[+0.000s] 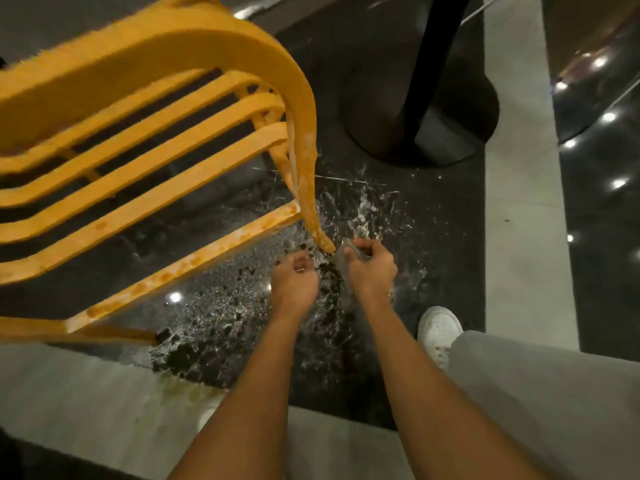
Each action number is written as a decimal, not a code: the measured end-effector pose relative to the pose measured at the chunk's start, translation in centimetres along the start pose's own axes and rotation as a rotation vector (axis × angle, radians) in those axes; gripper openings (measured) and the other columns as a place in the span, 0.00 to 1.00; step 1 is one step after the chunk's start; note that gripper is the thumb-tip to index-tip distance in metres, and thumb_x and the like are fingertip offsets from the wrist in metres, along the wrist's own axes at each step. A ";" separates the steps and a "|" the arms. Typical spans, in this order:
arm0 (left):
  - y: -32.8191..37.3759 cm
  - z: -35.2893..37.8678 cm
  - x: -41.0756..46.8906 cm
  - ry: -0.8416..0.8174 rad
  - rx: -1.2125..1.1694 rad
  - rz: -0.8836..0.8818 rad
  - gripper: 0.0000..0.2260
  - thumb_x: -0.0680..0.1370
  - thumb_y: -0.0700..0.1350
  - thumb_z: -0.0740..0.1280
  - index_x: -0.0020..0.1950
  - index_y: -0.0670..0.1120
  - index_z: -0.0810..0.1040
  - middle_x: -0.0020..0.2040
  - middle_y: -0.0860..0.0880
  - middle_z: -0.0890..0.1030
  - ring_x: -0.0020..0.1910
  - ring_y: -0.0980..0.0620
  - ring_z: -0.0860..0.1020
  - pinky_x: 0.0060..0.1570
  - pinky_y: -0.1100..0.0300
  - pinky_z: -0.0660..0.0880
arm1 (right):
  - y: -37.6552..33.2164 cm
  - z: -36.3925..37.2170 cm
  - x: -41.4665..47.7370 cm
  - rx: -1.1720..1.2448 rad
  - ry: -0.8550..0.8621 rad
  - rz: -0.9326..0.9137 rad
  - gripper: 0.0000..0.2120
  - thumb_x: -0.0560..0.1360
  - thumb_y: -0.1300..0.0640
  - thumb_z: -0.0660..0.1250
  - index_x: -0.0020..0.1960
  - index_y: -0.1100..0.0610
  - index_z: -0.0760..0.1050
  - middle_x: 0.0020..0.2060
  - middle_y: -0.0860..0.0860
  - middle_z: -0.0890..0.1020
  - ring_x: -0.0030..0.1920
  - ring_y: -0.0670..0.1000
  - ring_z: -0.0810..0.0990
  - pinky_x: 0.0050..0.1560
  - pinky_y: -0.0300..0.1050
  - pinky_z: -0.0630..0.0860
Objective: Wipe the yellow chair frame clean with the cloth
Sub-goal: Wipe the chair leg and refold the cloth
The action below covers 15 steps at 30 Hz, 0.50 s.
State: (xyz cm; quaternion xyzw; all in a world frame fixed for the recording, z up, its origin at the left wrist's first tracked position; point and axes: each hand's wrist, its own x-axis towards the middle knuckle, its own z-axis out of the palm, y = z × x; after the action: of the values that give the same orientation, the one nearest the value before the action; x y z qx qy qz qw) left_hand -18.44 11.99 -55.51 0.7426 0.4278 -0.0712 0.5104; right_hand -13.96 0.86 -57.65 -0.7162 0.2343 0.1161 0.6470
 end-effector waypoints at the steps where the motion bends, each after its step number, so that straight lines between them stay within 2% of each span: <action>1: -0.3 0.3 0.9 -0.011 -0.018 -0.012 0.15 0.85 0.39 0.64 0.71 0.47 0.79 0.61 0.46 0.84 0.42 0.53 0.81 0.33 0.66 0.73 | 1.2 0.5 0.8 0.011 0.007 0.023 0.08 0.78 0.64 0.73 0.56 0.64 0.82 0.42 0.49 0.79 0.36 0.33 0.71 0.29 0.19 0.65; 3: -0.8 0.7 2.6 -0.037 0.012 0.009 0.17 0.84 0.36 0.63 0.72 0.45 0.79 0.66 0.45 0.83 0.56 0.47 0.84 0.50 0.62 0.76 | 3.4 1.8 2.2 0.017 0.041 0.067 0.08 0.77 0.65 0.73 0.56 0.65 0.83 0.41 0.50 0.80 0.34 0.35 0.71 0.27 0.20 0.65; 5: -1.2 1.0 4.0 -0.055 0.072 0.042 0.19 0.84 0.36 0.63 0.75 0.44 0.77 0.69 0.45 0.82 0.67 0.45 0.80 0.59 0.60 0.73 | 5.4 3.2 3.6 -0.042 0.084 0.097 0.09 0.77 0.64 0.73 0.56 0.64 0.84 0.42 0.52 0.83 0.33 0.40 0.74 0.26 0.20 0.64; 7: -1.5 1.2 5.3 -0.089 0.057 0.060 0.20 0.84 0.35 0.62 0.77 0.44 0.74 0.70 0.46 0.80 0.69 0.44 0.79 0.64 0.57 0.74 | 7.3 4.6 5.0 -0.095 0.108 0.125 0.09 0.77 0.62 0.74 0.56 0.63 0.84 0.44 0.55 0.86 0.35 0.45 0.78 0.26 0.21 0.66; 9: -1.6 1.3 6.2 -0.114 0.049 0.068 0.21 0.85 0.37 0.62 0.79 0.47 0.72 0.71 0.48 0.78 0.68 0.46 0.78 0.68 0.51 0.77 | 8.7 6.0 6.0 -0.063 0.149 0.190 0.06 0.76 0.62 0.75 0.53 0.61 0.85 0.42 0.55 0.86 0.37 0.49 0.83 0.33 0.27 0.77; 10: -1.7 1.4 6.5 -0.119 0.052 0.082 0.22 0.86 0.37 0.61 0.79 0.49 0.71 0.72 0.50 0.78 0.67 0.47 0.78 0.67 0.50 0.77 | 9.2 6.6 6.6 -0.032 0.175 0.234 0.05 0.75 0.62 0.76 0.50 0.60 0.85 0.41 0.55 0.87 0.39 0.52 0.85 0.38 0.36 0.83; 12: -2.1 1.6 7.1 -0.108 0.060 0.137 0.21 0.86 0.37 0.61 0.79 0.51 0.72 0.72 0.52 0.78 0.65 0.50 0.79 0.58 0.58 0.79 | 10.2 7.6 7.5 0.041 0.201 0.321 0.04 0.75 0.62 0.77 0.50 0.60 0.85 0.42 0.55 0.87 0.42 0.54 0.87 0.45 0.49 0.87; 14: -2.3 1.8 7.5 -0.093 0.043 0.177 0.21 0.86 0.37 0.60 0.77 0.52 0.74 0.71 0.54 0.79 0.63 0.54 0.79 0.51 0.68 0.76 | 10.8 8.4 8.2 0.142 0.190 0.385 0.06 0.76 0.64 0.76 0.53 0.63 0.84 0.44 0.59 0.87 0.41 0.53 0.87 0.42 0.48 0.87; 15: -2.4 1.9 7.6 -0.086 0.026 0.189 0.21 0.86 0.36 0.61 0.77 0.53 0.75 0.71 0.55 0.80 0.64 0.52 0.80 0.52 0.66 0.76 | 11.0 8.8 8.4 0.216 0.174 0.406 0.07 0.77 0.66 0.75 0.54 0.66 0.83 0.45 0.60 0.87 0.39 0.52 0.87 0.39 0.46 0.86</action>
State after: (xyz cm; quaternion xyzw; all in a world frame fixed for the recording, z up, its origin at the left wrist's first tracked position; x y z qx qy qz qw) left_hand -14.76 15.02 -62.21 0.7825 0.3327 -0.0603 0.5229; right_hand -10.84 7.34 -72.40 -0.5885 0.4394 0.1557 0.6606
